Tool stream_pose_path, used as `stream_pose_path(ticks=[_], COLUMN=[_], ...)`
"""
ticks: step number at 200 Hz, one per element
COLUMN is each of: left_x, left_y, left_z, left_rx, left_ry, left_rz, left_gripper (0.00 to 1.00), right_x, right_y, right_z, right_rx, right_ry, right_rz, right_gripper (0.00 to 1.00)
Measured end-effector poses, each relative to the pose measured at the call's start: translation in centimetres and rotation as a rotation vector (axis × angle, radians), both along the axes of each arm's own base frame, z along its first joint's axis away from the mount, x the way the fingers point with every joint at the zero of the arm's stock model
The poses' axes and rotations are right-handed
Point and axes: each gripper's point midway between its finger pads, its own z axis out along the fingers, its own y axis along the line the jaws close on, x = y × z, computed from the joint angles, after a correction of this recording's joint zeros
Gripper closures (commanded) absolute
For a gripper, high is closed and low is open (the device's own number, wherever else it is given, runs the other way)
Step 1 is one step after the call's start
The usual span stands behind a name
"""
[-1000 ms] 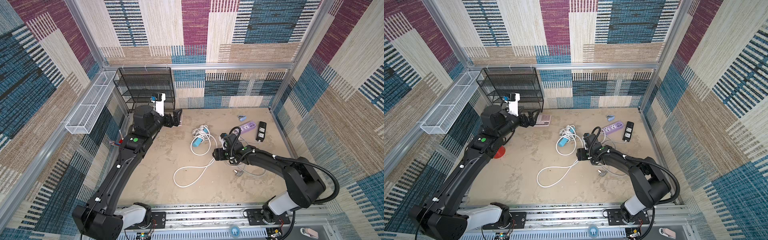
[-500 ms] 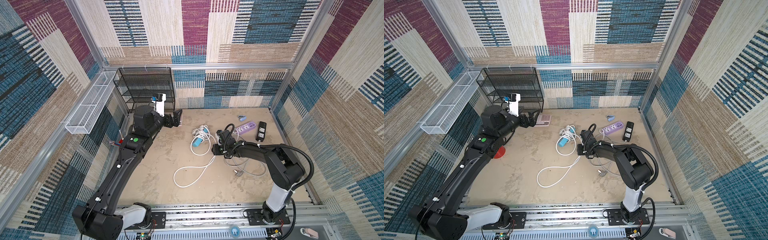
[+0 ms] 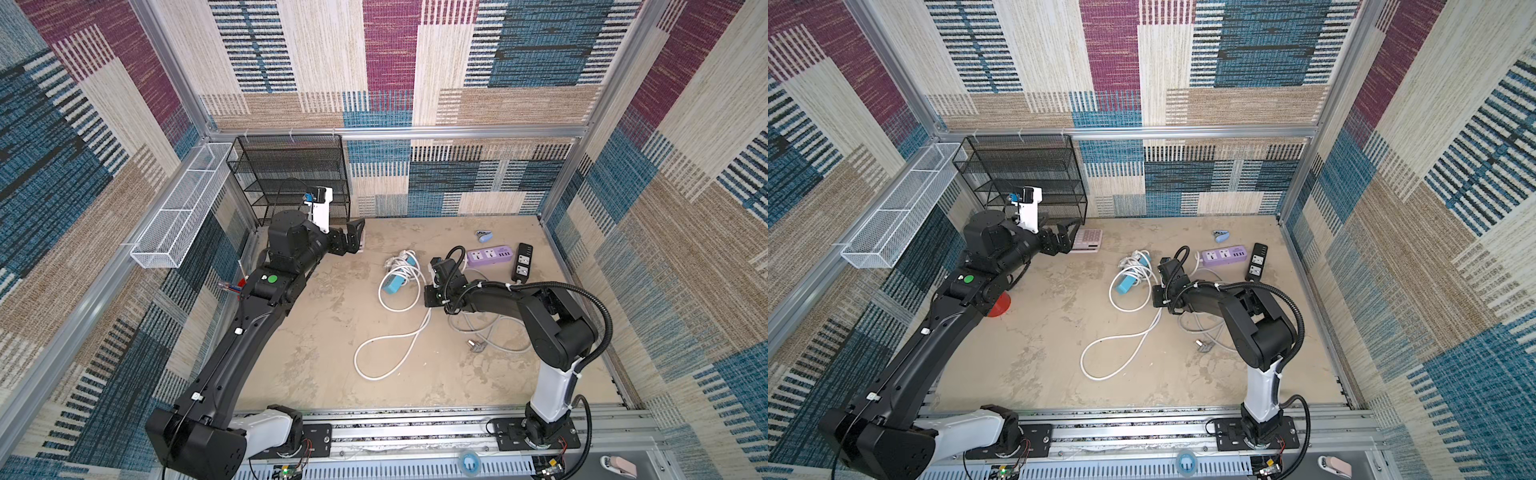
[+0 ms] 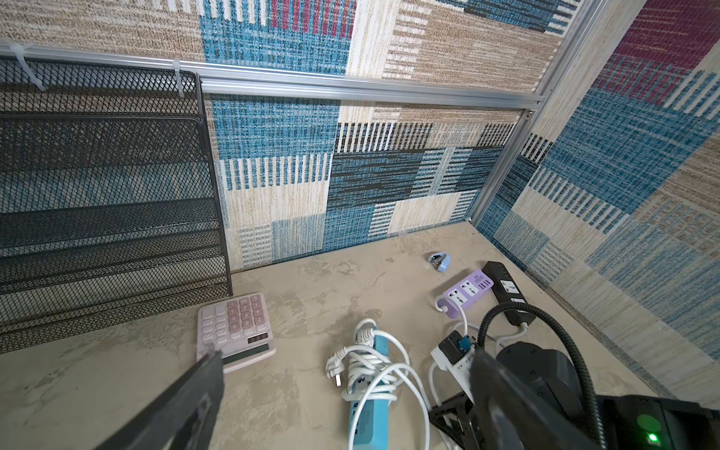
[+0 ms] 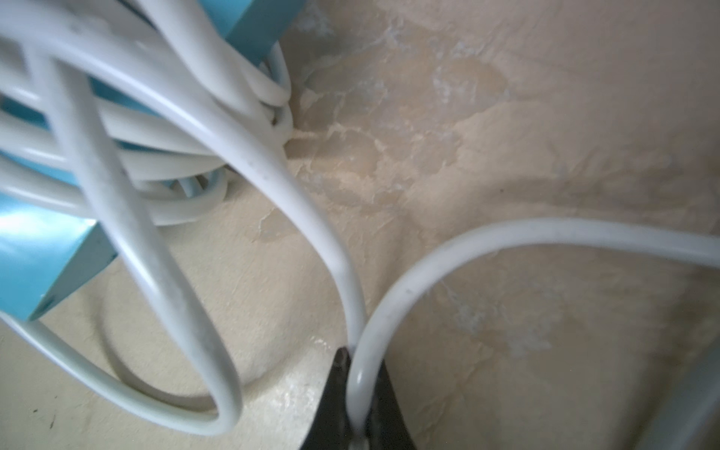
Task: Unwrap the cord wrapped around the power strip
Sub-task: Move the power cord to the center of the board.
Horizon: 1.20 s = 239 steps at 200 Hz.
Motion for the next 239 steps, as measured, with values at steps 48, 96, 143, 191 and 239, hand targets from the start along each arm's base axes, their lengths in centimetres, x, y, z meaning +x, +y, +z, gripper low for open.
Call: stream_pose_path(ticks=[48,96,143,191,239], left_x=[-0.1,-0.3,-0.4,-0.5,-0.5], left_y=[0.0,0.1,0.2,0.2,0.3], left_z=[0.1,0.5,0.6,0.6,0.6], left_rx=[0.0,-0.003,-0.004,-0.005,-0.004], left_ry=[-0.003,-0.012,-0.015,-0.016,-0.017], left_rz=[0.0,0.0,0.001,0.001,0.003], left_gripper=[0.01,0.01,0.01,0.01,0.01], right_x=[0.8,1.7,0.6,-1.1,-1.6], right_y=[-1.8,-8.4,-17.6,-25.1,-24.9], right_z=[6.7,14.0,15.7,12.8,6.8], right_rx=[-0.004,-0.015,-0.082,-0.177,-0.184], right_ry=[-0.092,-0.217,-0.238,-0.166,-0.039], right_rz=[-0.019,-0.142,-0.323,-0.495,-0.472], right_gripper=[1.0,1.0,1.0,0.99,0.53])
